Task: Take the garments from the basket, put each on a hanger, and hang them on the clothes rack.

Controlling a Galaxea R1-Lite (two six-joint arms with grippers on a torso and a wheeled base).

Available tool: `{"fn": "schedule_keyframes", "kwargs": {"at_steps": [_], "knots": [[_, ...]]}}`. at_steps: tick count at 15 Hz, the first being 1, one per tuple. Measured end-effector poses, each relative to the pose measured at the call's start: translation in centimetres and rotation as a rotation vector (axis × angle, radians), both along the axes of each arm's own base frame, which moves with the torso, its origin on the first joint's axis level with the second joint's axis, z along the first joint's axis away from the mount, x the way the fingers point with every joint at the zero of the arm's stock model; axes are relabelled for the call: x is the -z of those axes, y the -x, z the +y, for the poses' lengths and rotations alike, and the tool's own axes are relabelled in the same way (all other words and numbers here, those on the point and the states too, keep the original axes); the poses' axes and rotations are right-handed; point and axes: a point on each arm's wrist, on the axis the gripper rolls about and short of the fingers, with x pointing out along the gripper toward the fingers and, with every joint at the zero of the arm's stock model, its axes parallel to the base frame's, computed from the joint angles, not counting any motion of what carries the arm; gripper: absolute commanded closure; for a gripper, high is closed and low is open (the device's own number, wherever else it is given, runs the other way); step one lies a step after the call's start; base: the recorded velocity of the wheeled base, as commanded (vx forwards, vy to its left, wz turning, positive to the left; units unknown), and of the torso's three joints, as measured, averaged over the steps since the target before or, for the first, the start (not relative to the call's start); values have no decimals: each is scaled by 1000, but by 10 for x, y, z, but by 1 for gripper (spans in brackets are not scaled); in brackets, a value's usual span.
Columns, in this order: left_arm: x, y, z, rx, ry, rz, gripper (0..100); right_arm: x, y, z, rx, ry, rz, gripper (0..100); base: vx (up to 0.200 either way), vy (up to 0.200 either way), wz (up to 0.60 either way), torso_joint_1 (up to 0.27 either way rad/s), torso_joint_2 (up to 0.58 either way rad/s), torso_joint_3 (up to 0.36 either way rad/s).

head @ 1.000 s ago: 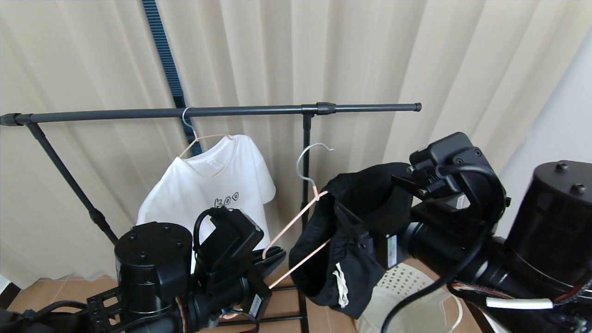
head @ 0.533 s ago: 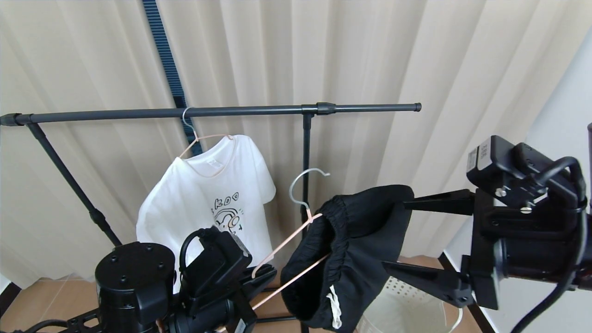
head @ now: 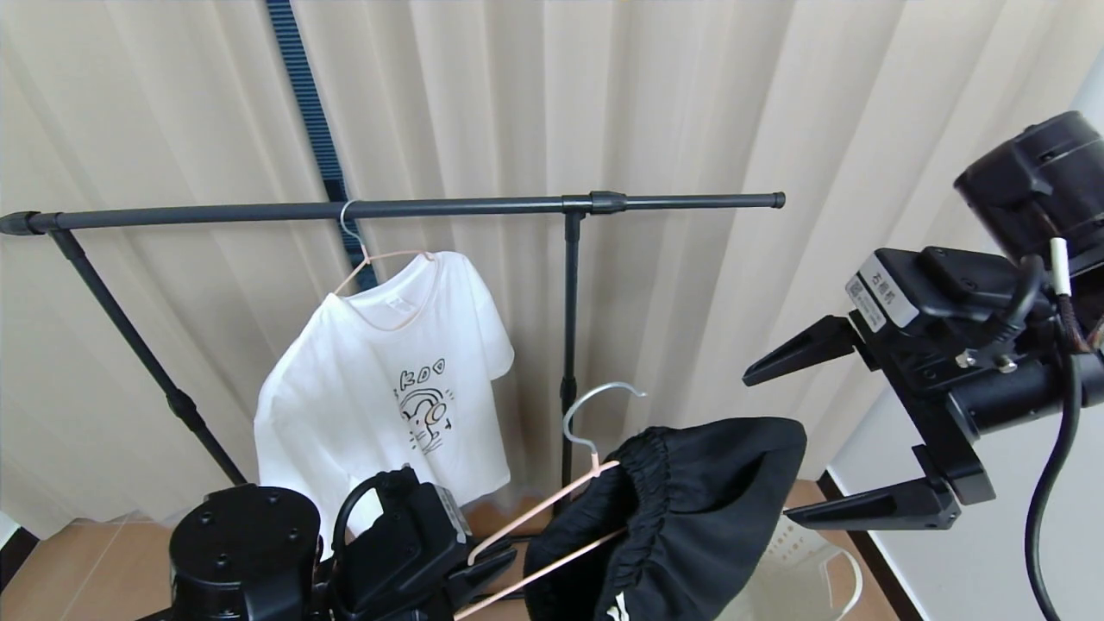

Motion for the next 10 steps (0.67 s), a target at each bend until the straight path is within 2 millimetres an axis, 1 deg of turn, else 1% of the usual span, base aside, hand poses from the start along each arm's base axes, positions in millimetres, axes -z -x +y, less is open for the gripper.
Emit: {"fn": "schedule_keyframes", "kwargs": {"at_steps": [2, 4, 6, 10], "knots": [[0, 5, -1, 17, 1, 0, 100, 5, -20, 6, -47, -6, 58, 0, 0, 0, 0, 0, 0, 0], [-1, 6, -1, 20, 3, -3, 100, 16, -32, 13, -64, -3, 102, 0, 0, 0, 0, 0, 0, 0], [-3, 7, -1, 25, 10, -8, 100, 27, -40, 19, -70, 10, 133, 0, 0, 0, 0, 0, 0, 0], [-5, 9, -2, 36, 15, -14, 100, 42, -49, 27, -82, 33, 177, 0, 0, 0, 0, 0, 0, 0]]}}
